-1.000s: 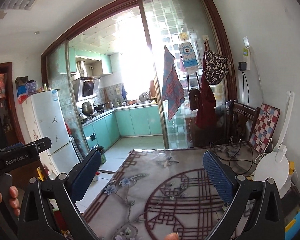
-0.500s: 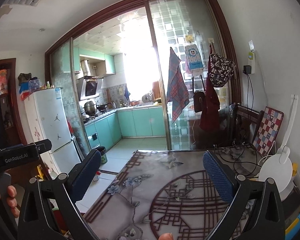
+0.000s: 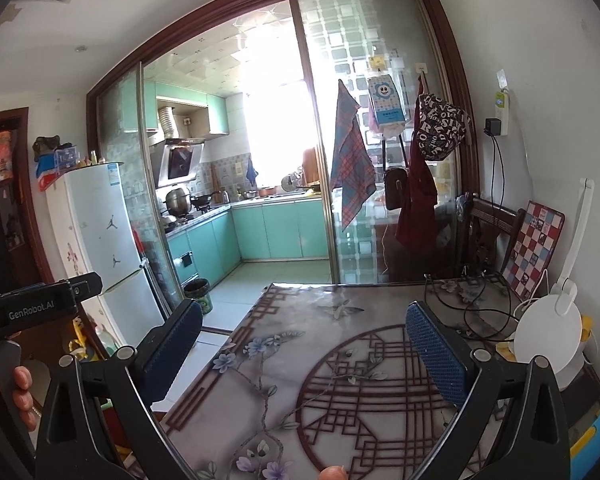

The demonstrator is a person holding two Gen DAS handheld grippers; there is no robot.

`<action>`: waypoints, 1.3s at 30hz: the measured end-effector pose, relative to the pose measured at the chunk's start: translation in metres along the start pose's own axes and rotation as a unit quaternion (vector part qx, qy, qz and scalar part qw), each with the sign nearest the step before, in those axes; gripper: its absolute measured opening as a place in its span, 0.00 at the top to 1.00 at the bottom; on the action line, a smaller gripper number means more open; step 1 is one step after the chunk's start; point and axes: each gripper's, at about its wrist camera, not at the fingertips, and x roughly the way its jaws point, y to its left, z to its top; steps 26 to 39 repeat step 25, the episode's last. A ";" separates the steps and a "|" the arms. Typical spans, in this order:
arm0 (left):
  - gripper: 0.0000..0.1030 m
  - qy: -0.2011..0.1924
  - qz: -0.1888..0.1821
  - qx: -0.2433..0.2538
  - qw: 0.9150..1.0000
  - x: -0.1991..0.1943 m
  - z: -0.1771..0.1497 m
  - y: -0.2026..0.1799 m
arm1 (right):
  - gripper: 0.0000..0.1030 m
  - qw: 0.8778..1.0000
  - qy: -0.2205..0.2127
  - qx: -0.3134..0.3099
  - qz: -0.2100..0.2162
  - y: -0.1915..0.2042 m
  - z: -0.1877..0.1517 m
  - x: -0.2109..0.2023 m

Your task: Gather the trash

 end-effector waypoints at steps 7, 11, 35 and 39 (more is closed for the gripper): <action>0.00 0.000 -0.003 -0.004 1.000 -0.002 0.001 0.001 | 0.01 1.000 -0.004 -0.004 0.000 0.000 0.005 -0.005; 0.00 0.001 -0.001 -0.003 1.000 -0.001 0.001 0.001 | 0.01 1.000 0.004 -0.002 -0.002 -0.002 0.006 -0.005; 0.00 0.014 -0.038 -0.004 0.999 0.007 -0.001 -0.008 | 0.01 1.000 0.007 -0.004 -0.004 -0.005 0.005 -0.001; 0.00 0.014 -0.038 -0.004 0.999 0.007 -0.001 -0.008 | 0.01 1.000 0.007 -0.004 -0.004 -0.005 0.005 -0.001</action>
